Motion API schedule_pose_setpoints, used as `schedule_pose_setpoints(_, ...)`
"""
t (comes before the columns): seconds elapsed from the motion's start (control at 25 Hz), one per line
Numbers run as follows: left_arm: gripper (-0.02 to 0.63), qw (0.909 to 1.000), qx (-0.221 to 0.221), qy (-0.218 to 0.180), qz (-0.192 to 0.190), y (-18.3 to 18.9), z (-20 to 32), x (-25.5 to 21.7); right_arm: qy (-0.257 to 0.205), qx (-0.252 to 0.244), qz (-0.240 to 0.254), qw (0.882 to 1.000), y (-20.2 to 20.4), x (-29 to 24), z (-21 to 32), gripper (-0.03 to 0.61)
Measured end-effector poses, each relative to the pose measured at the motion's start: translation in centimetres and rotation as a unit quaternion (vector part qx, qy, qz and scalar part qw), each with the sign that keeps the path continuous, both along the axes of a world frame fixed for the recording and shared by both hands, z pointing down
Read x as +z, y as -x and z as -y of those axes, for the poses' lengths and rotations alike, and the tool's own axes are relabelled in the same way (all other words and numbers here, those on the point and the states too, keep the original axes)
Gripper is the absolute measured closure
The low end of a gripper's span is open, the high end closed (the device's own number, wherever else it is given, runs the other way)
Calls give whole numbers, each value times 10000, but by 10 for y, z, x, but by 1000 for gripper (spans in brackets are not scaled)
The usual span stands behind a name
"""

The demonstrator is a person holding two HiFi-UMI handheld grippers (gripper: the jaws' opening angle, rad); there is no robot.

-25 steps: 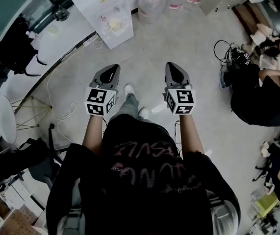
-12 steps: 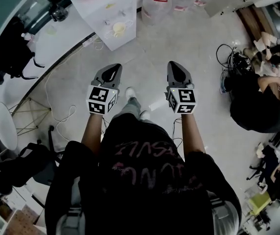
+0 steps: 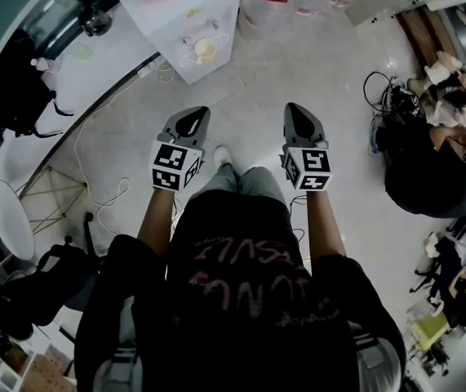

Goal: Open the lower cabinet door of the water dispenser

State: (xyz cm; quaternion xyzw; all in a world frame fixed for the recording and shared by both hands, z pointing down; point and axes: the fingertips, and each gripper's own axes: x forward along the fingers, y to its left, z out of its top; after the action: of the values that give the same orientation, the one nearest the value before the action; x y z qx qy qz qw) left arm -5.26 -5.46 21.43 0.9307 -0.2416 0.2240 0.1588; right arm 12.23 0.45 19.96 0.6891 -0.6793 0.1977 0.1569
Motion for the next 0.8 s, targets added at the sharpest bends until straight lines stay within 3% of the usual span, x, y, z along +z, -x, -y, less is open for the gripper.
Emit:
schedule_pose_setpoints(0.48, 601, 9996, -13, 255, 75, 3, 11, 27, 140, 177, 63, 9997, -6, 23, 12, 566)
schedule_pose_setpoints(0.8, 601, 9989, -415, 185, 89, -3, 43, 36, 71, -6, 79, 9999, -22, 38, 47, 565)
